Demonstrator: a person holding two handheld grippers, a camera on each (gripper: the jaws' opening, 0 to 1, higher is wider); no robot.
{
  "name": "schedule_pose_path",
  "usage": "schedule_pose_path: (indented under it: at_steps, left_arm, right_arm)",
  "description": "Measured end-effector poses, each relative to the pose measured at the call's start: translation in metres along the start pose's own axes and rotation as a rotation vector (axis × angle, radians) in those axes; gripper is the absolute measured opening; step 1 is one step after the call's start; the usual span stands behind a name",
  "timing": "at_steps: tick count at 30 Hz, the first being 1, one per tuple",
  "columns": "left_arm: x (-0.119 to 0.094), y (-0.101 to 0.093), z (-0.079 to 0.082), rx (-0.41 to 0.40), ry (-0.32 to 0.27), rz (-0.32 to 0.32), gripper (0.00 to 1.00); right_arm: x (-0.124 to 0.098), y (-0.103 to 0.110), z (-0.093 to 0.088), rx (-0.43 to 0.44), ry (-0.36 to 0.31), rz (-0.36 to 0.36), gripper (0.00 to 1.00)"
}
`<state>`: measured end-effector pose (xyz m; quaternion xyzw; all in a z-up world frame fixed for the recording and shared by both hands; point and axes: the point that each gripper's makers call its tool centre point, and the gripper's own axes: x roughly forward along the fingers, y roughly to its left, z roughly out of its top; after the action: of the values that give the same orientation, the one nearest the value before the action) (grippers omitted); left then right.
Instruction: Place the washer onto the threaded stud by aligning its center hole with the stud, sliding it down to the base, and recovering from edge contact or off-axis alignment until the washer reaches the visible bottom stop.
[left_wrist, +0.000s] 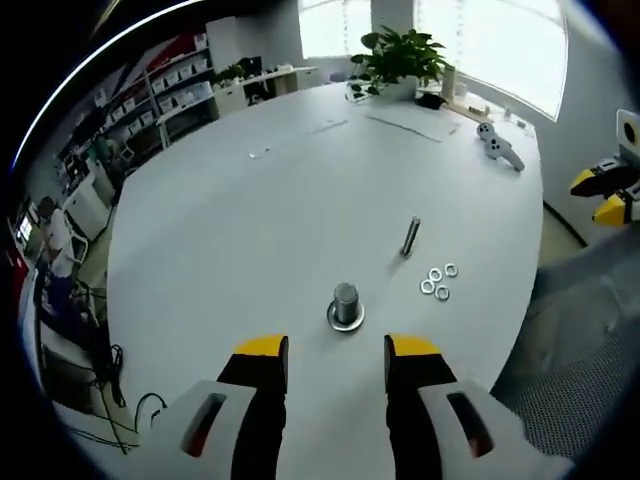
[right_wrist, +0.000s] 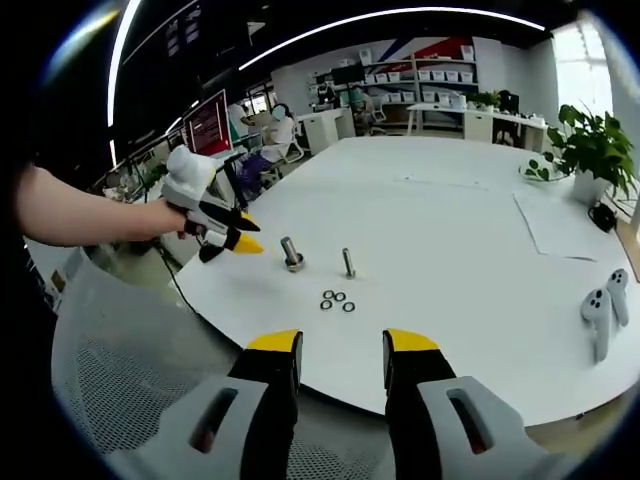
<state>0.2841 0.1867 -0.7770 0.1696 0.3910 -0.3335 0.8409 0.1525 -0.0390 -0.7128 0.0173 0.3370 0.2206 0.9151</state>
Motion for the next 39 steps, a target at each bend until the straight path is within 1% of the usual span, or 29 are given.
schedule_pose_path:
  at_steps: [2,5,8,11,13,16,19,23,25,27,29,32,36,39]
  left_arm:
    - [-0.012,-0.003,-0.002,-0.011,-0.008,0.004,0.37]
    - [-0.028,-0.007,0.001,-0.057,-0.057,0.002,0.37]
    - [-0.039,-0.010,0.000,-0.056,-0.080,0.011,0.37]
    - [-0.045,-0.008,-0.005,-0.036,-0.087,0.041,0.36]
    - [-0.052,-0.011,-0.008,-0.074,-0.086,0.031,0.37]
    - [-0.064,-0.017,-0.004,-0.068,-0.104,0.028,0.37]
    - [-0.076,-0.026,-0.002,-0.082,-0.113,0.001,0.38]
    - [-0.092,-0.027,-0.002,-0.090,-0.137,0.008,0.38]
    - [-0.100,-0.026,-0.002,-0.120,-0.159,0.014,0.38]
    - [-0.106,-0.030,-0.004,-0.144,-0.169,-0.003,0.38]
    - [-0.110,-0.035,-0.005,-0.138,-0.179,-0.017,0.38]
    - [-0.115,-0.039,-0.009,-0.125,-0.173,-0.018,0.38]
    - [-0.121,-0.041,-0.011,-0.167,-0.196,-0.023,0.38]
    - [-0.124,-0.047,-0.016,-0.170,-0.199,-0.024,0.38]
  right_arm:
    - [0.001,0.003,-0.001,-0.012,0.009,0.010,0.35]
    - [0.002,0.005,-0.001,-0.023,0.014,0.017,0.35]
    - [0.002,0.006,-0.001,-0.022,0.011,0.019,0.35]
    - [0.002,0.008,-0.001,-0.026,0.012,0.029,0.35]
    - [0.003,0.011,-0.001,-0.036,0.017,0.041,0.35]
    - [0.003,0.012,-0.001,-0.041,0.017,0.044,0.35]
    - [0.002,0.012,-0.001,-0.045,0.016,0.043,0.35]
    - [0.002,0.012,0.002,-0.042,0.003,0.041,0.35]
    - [0.002,0.014,-0.001,-0.052,0.020,0.045,0.36]
    - [0.003,0.014,-0.001,-0.060,0.024,0.046,0.36]
    - [0.004,0.014,-0.003,-0.056,0.028,0.046,0.36]
    - [0.004,0.014,-0.005,-0.062,0.041,0.047,0.36]
    - [0.005,0.013,-0.008,-0.061,0.061,0.047,0.36]
    - [0.006,0.014,-0.010,-0.067,0.070,0.047,0.36]
